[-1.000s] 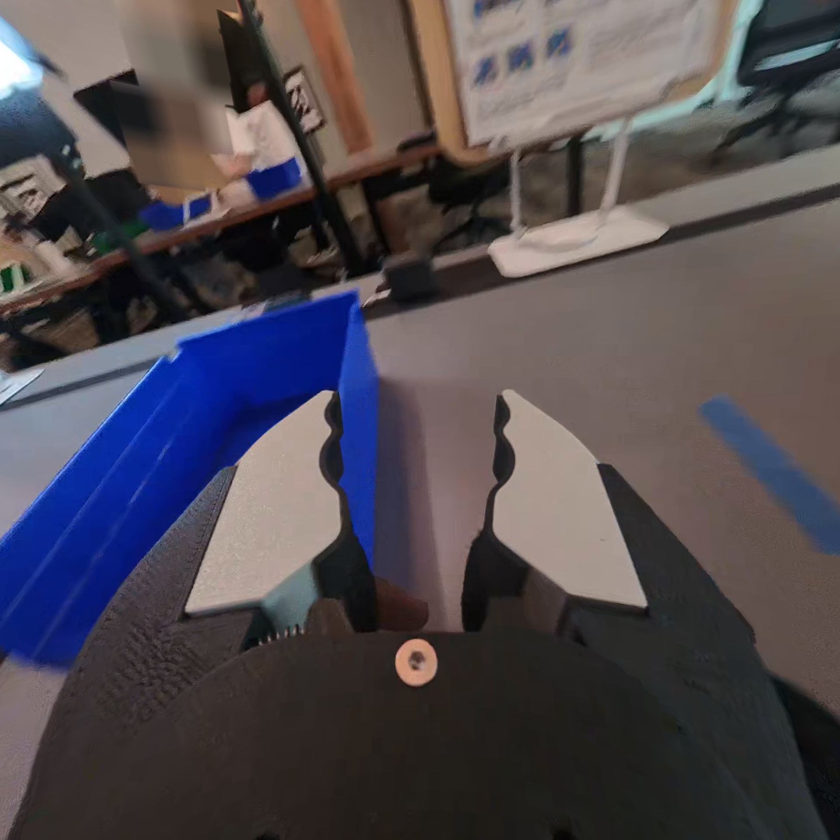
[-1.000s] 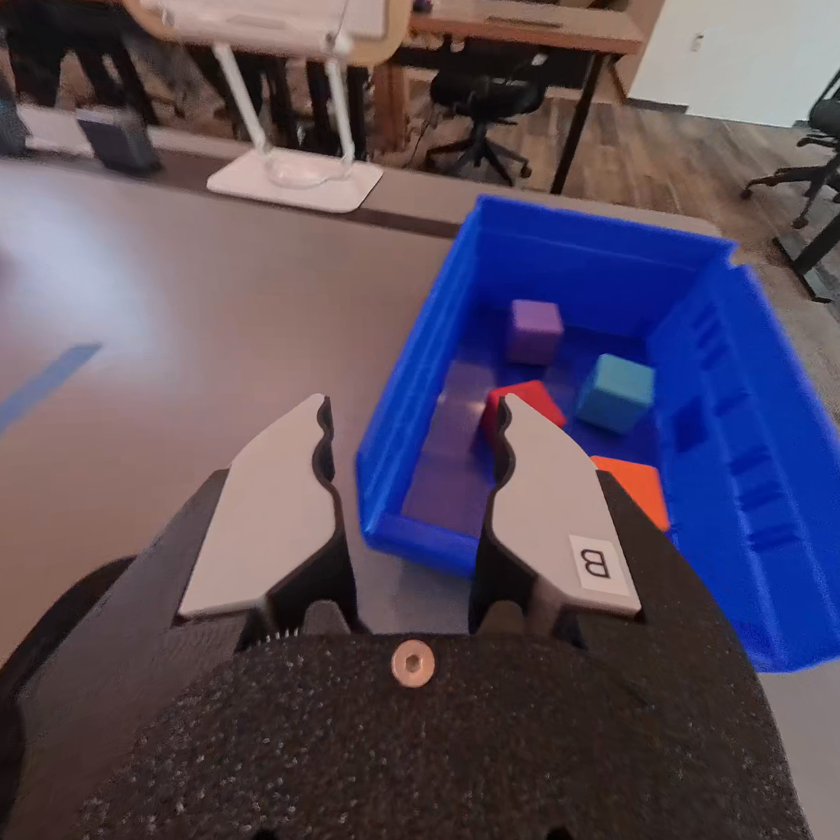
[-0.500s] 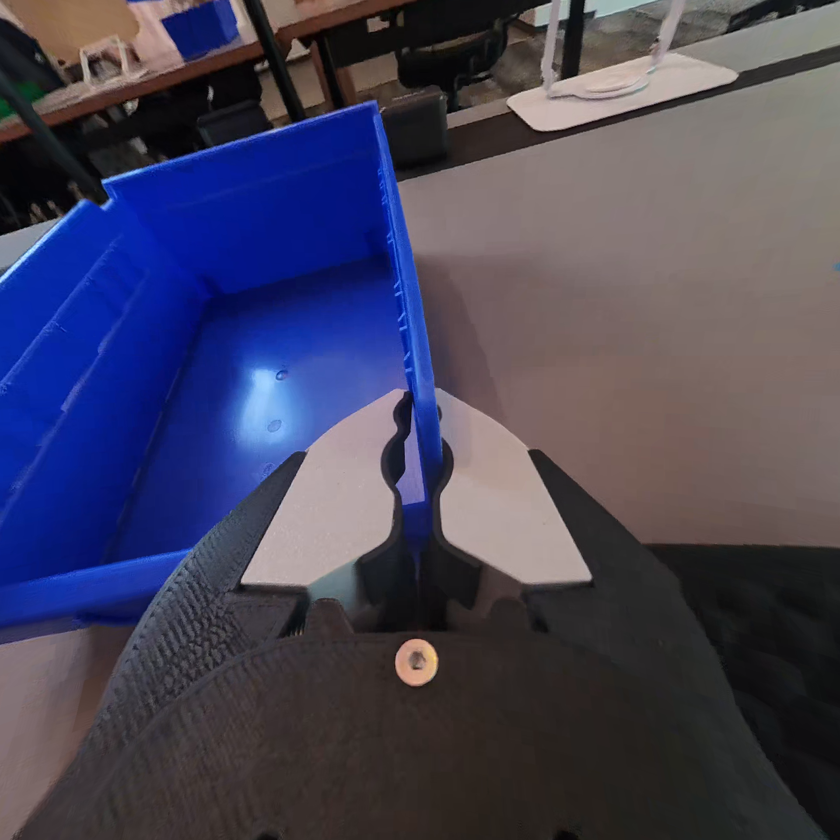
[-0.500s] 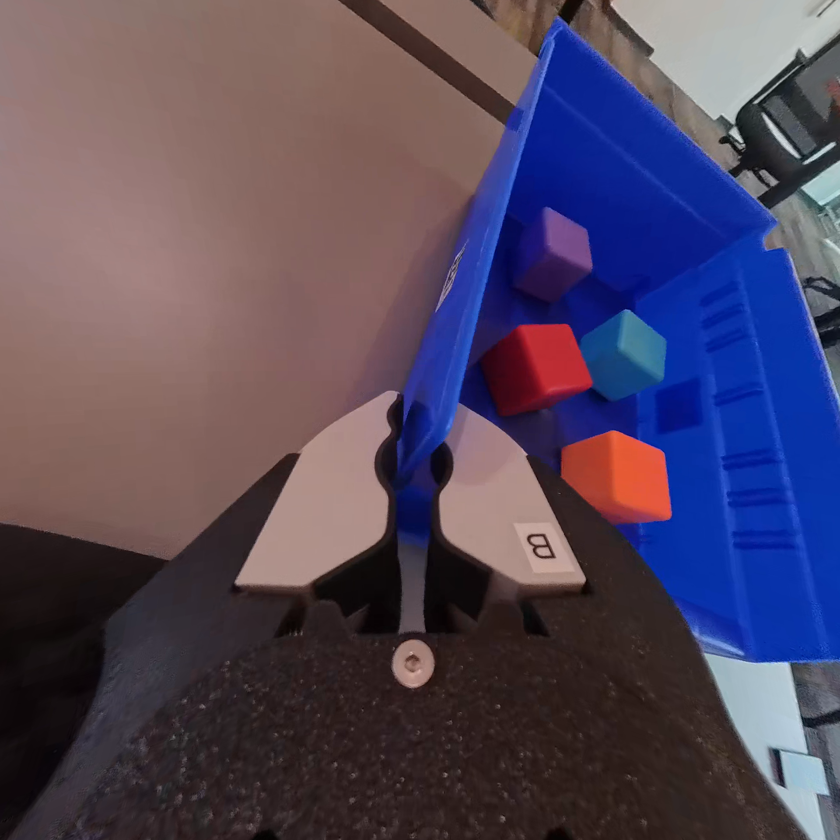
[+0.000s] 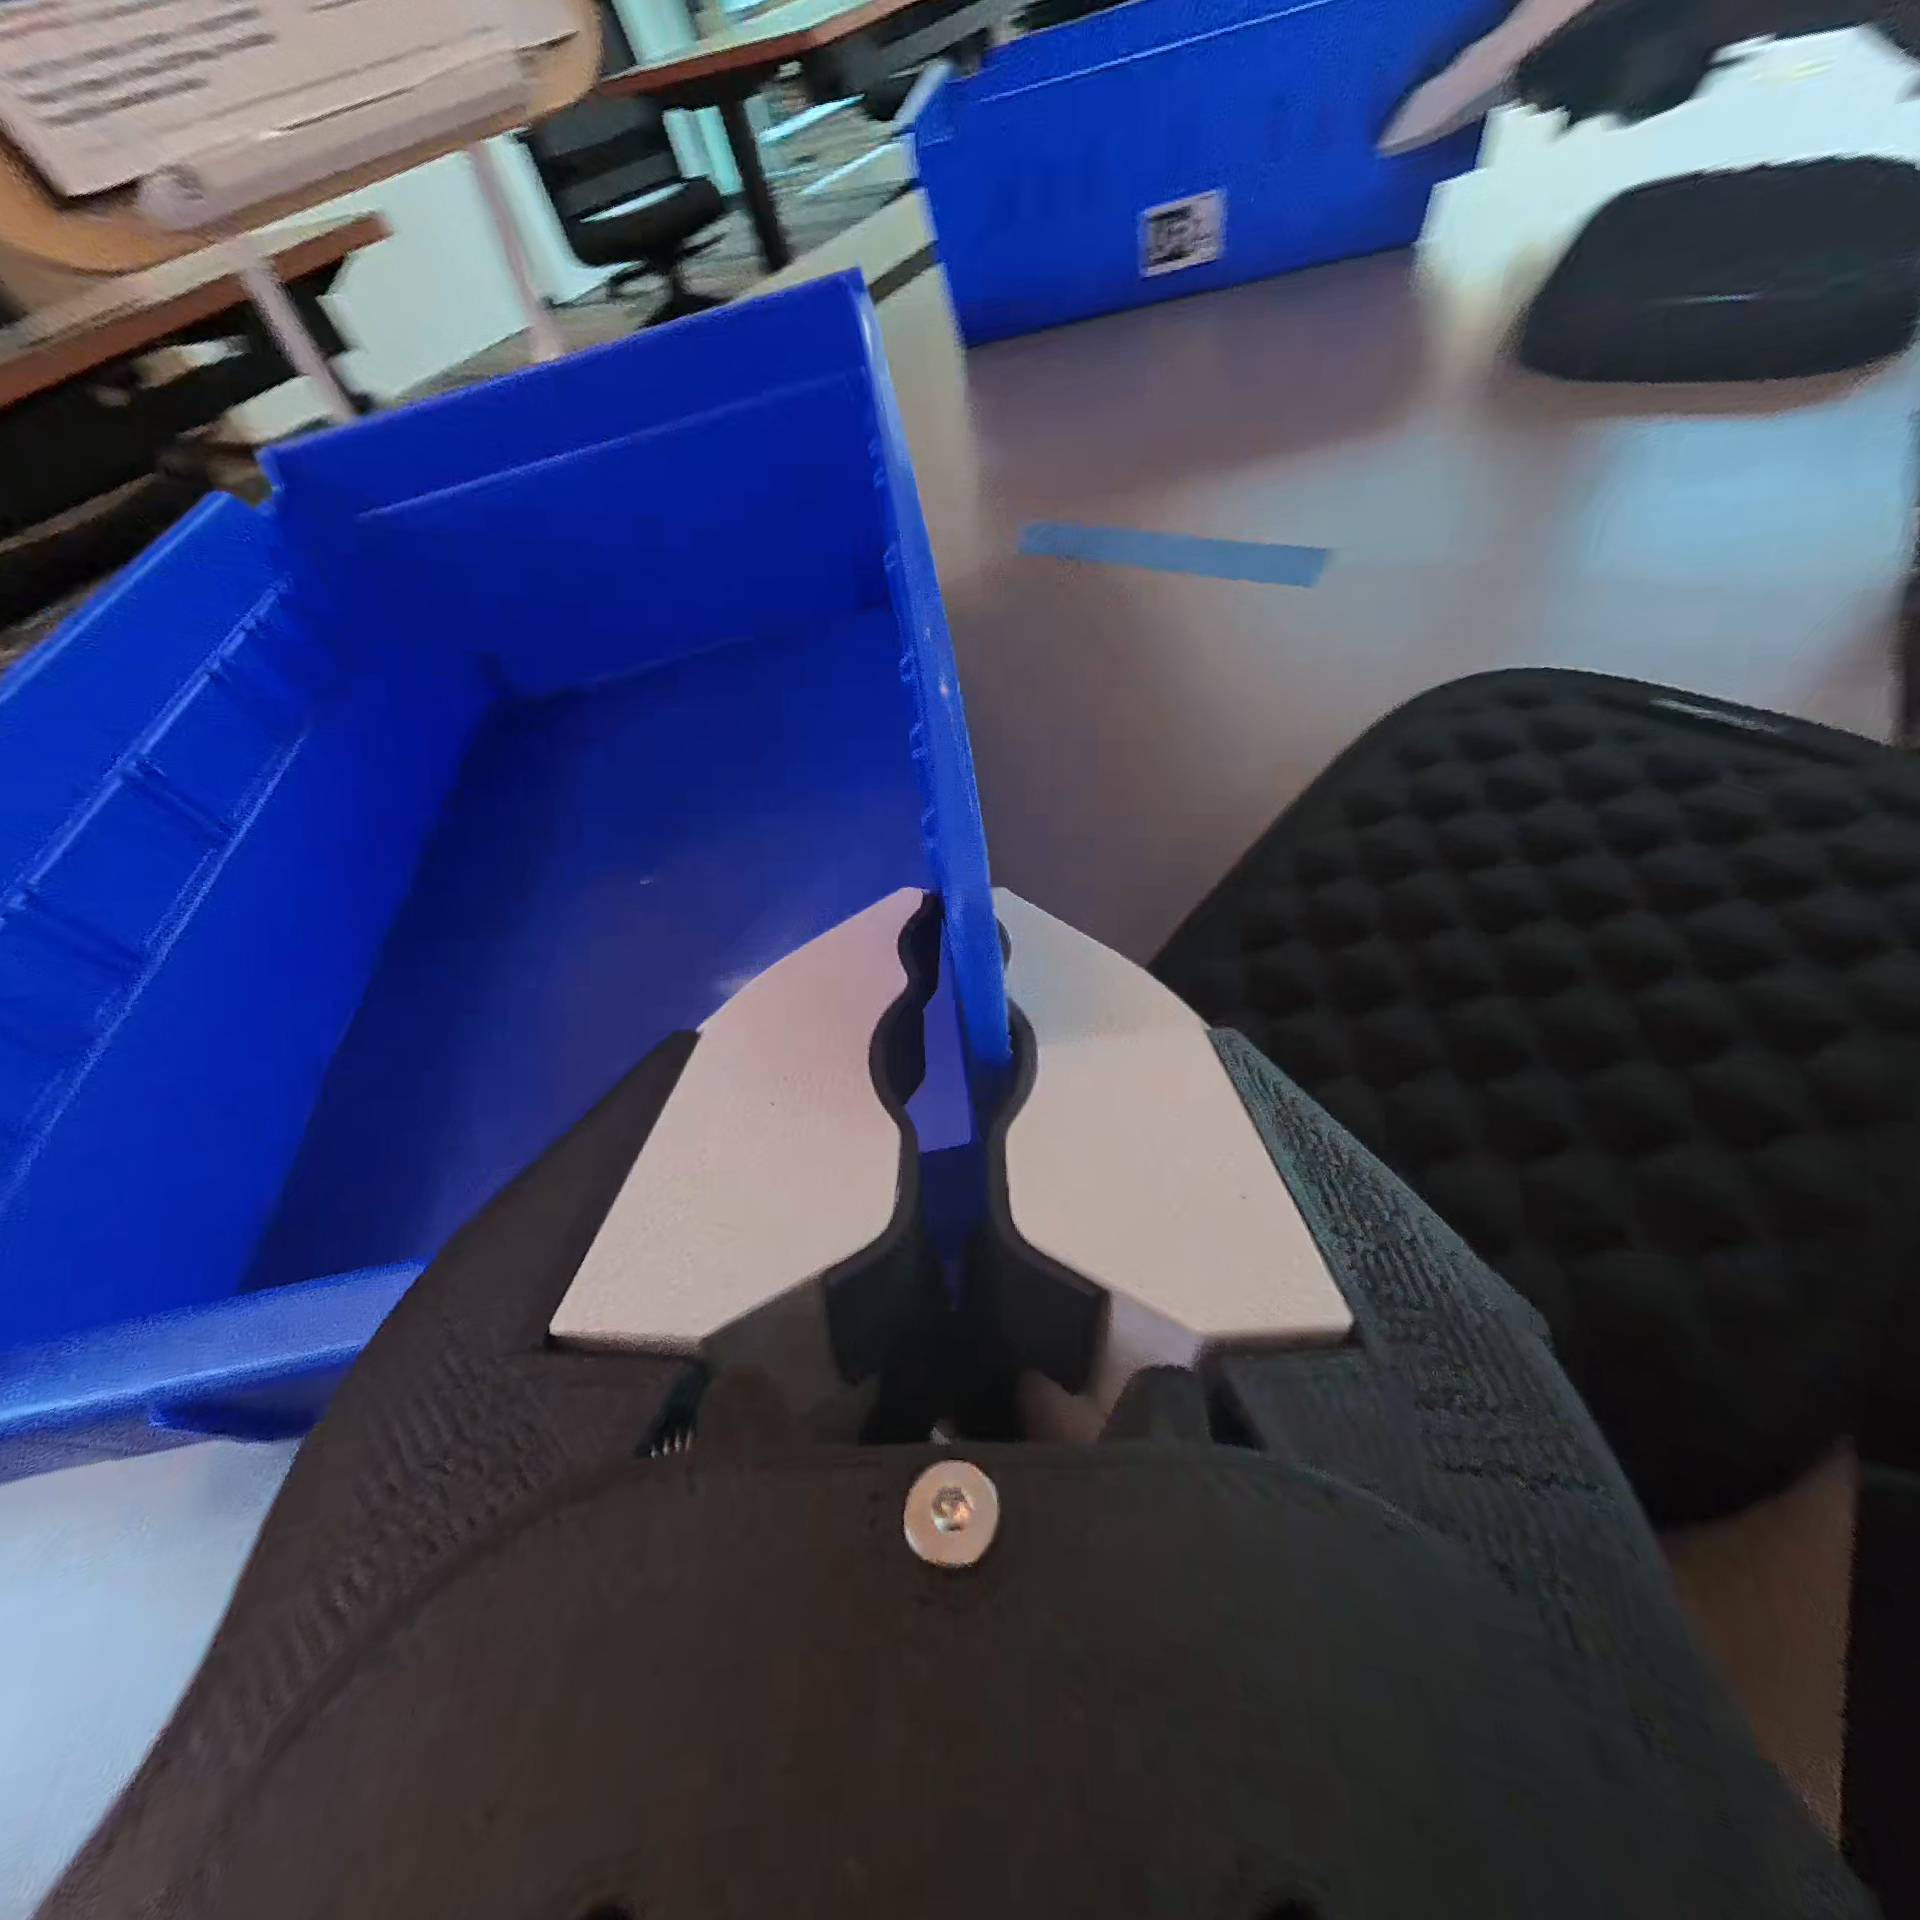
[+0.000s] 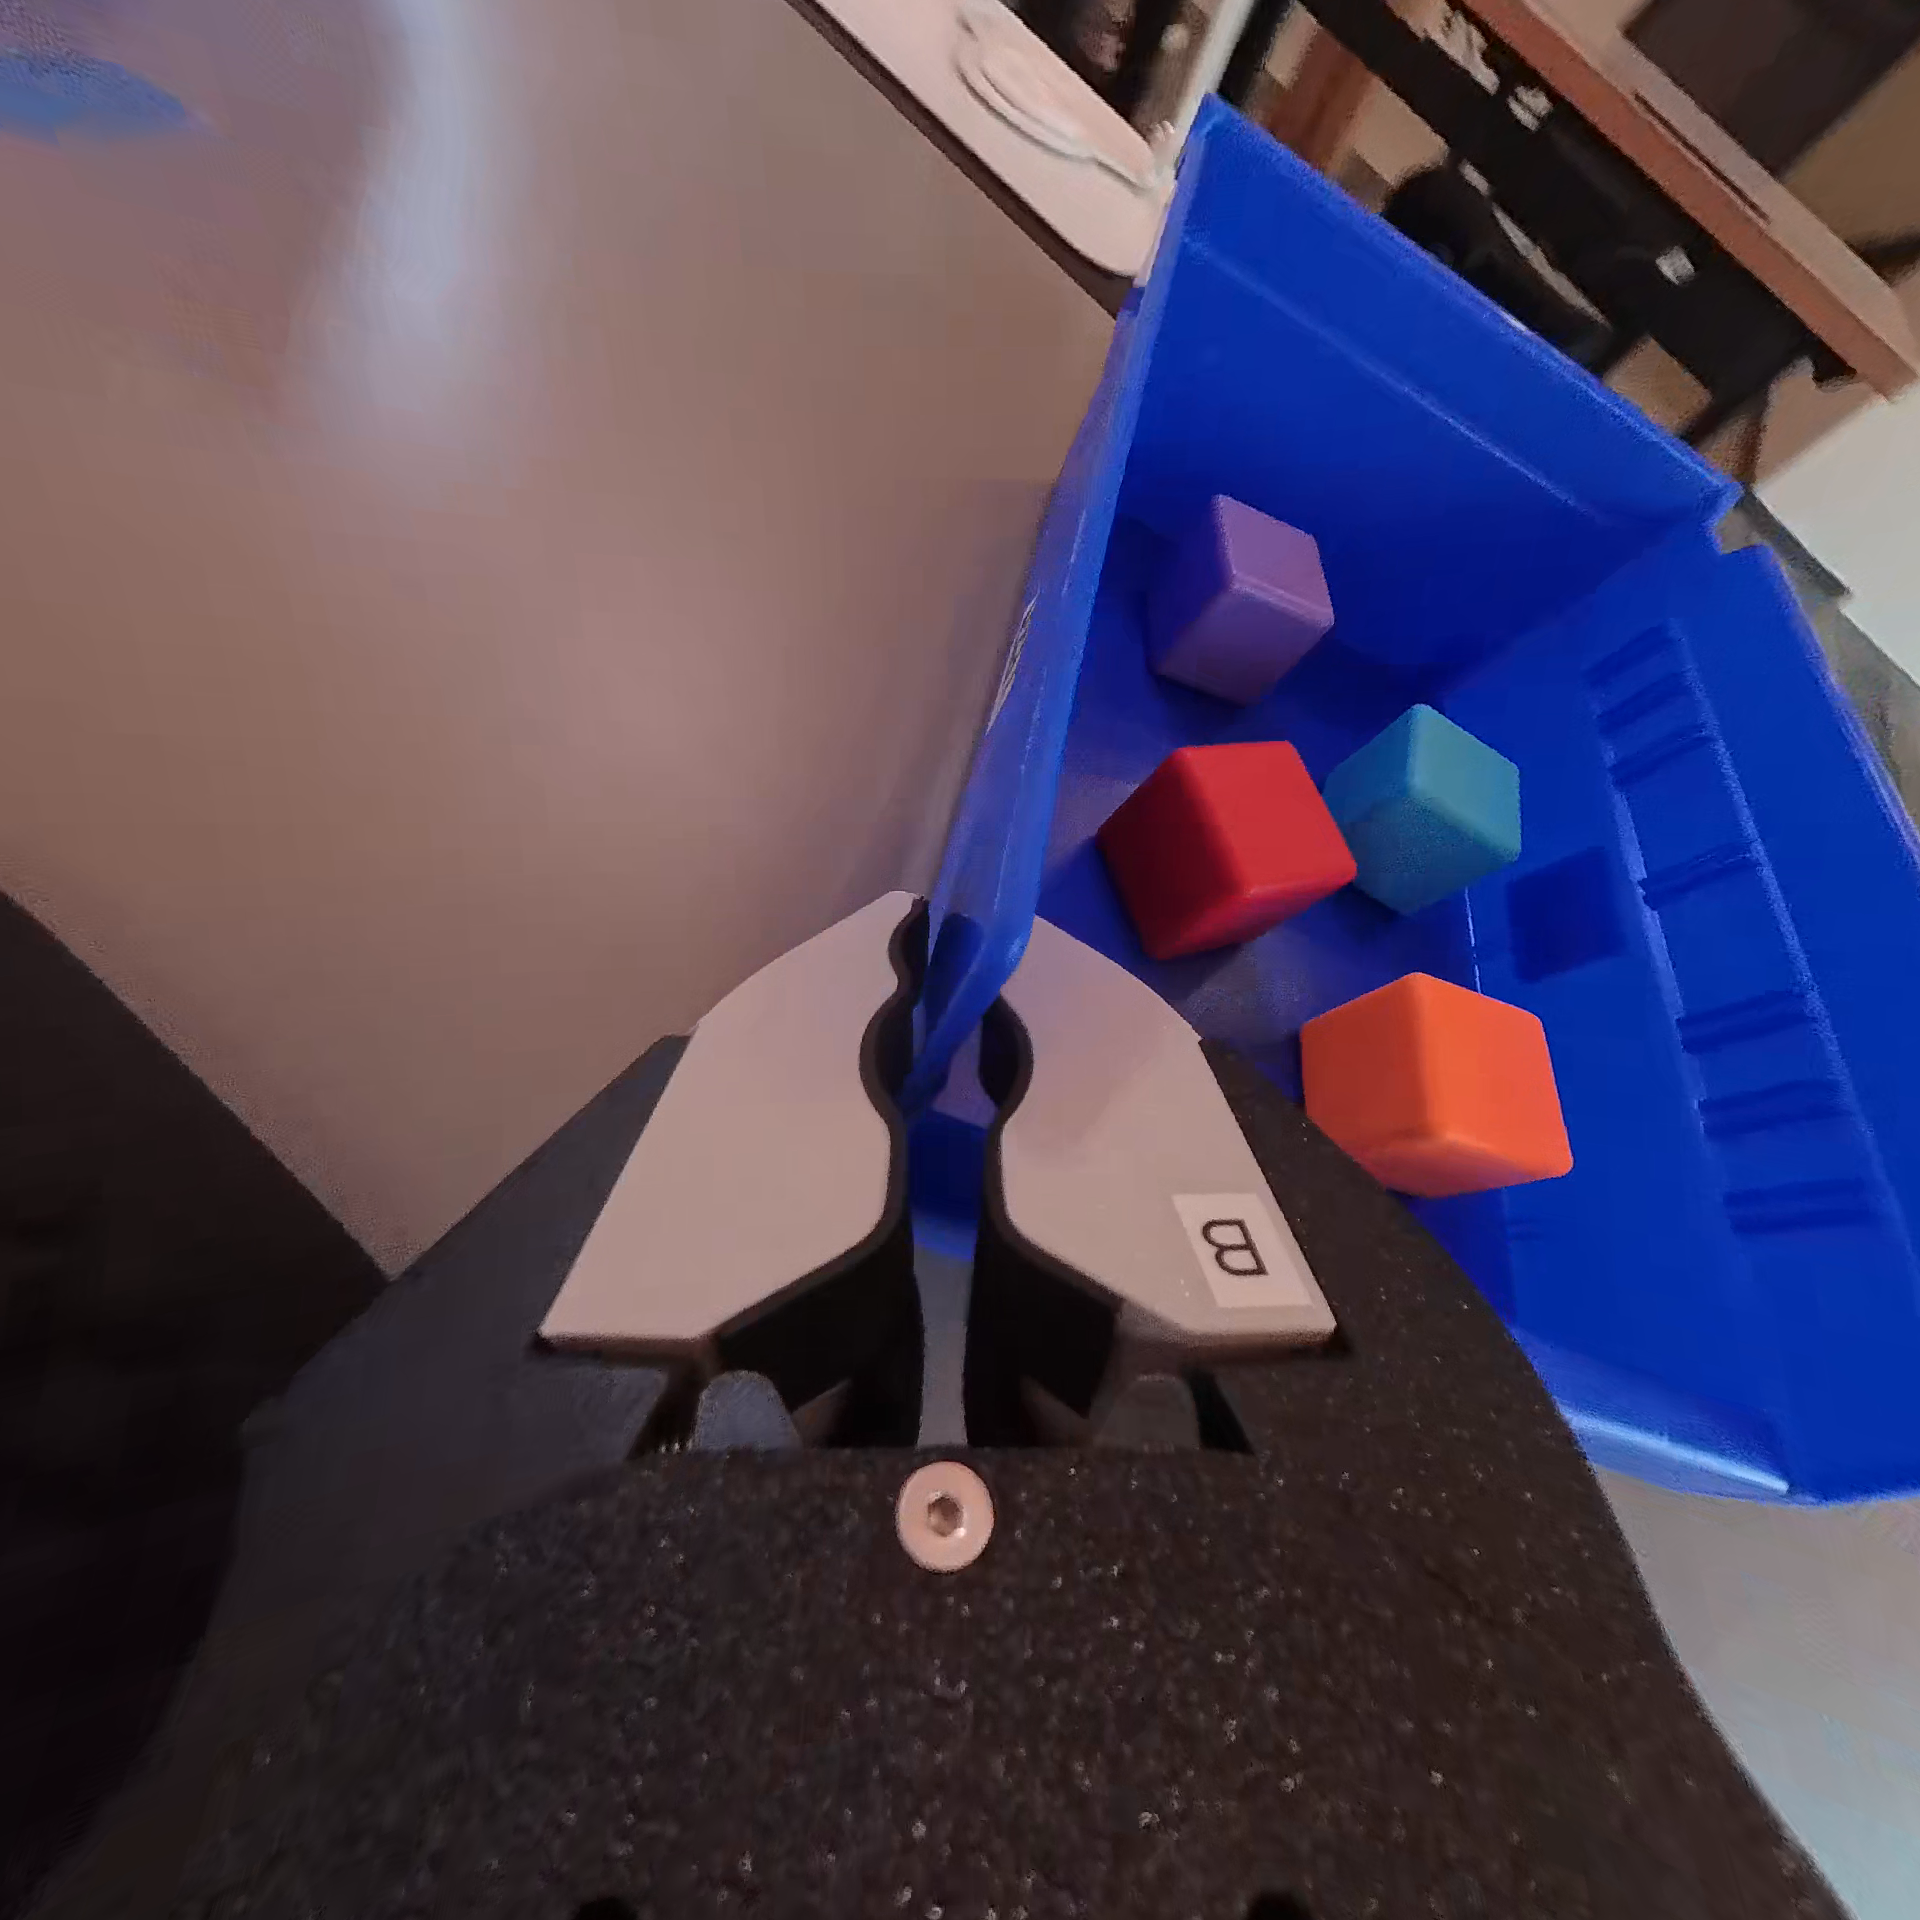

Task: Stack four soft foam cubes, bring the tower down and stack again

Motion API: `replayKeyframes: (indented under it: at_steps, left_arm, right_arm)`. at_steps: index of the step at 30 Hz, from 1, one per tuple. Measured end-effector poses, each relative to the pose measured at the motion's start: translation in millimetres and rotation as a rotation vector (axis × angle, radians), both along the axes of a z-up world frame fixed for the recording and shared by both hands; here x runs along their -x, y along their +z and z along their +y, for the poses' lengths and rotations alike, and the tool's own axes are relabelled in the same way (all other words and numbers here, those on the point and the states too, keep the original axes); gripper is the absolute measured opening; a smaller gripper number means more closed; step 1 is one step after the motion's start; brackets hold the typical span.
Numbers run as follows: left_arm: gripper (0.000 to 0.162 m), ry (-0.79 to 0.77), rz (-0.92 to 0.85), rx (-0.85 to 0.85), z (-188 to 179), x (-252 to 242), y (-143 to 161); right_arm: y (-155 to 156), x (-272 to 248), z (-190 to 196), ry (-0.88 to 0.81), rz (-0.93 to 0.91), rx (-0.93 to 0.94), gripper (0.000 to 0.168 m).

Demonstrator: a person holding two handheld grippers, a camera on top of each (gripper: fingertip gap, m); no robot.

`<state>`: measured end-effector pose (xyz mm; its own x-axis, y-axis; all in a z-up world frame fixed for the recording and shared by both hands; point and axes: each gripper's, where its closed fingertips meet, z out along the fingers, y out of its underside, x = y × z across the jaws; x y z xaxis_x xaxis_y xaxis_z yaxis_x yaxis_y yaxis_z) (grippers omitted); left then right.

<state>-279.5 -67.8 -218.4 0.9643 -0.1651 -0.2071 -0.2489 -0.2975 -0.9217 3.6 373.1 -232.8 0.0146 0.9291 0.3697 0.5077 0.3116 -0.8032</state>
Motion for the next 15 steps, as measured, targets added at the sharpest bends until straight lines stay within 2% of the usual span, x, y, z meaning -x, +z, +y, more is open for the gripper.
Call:
replayKeyframes:
  at_steps: [8, 15]
  left_arm:
    - [0.008, -0.425, -0.159, 0.086, 14.3, -30.1, -0.5]
    - [0.010, -0.604, -0.200, 0.129, 36.2, -45.6, 0.1]
  right_arm:
    - [0.9, 34.6, 6.2, 0.310, 0.064, 0.014, 0.007]
    - [0.3, 73.5, 7.2, 0.524, 0.040, 0.081, 0.007]
